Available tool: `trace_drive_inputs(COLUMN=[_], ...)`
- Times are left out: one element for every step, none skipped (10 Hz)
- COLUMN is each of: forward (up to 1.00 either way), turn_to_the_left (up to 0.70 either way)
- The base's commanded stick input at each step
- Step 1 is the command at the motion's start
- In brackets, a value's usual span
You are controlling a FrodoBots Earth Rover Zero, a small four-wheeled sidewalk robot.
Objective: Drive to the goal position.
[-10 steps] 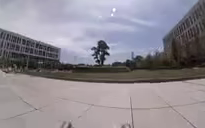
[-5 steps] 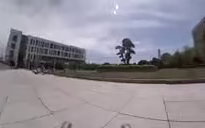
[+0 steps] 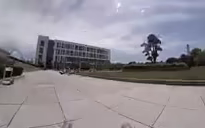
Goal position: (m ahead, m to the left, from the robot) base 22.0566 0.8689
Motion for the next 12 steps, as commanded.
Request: trace_drive_inputs(forward=[0.70, 0.70, 0.70, 0.70, 0.70, 0.70, 0.70, 0.70, 0.70, 0.70, 0.70, 0.70], turn_to_the_left=[0.35, 0.35, 0.35, 0.28, 0.18, 0.10, 0.02, 0.00, 0.00, 0.00, 0.00, 0.00])
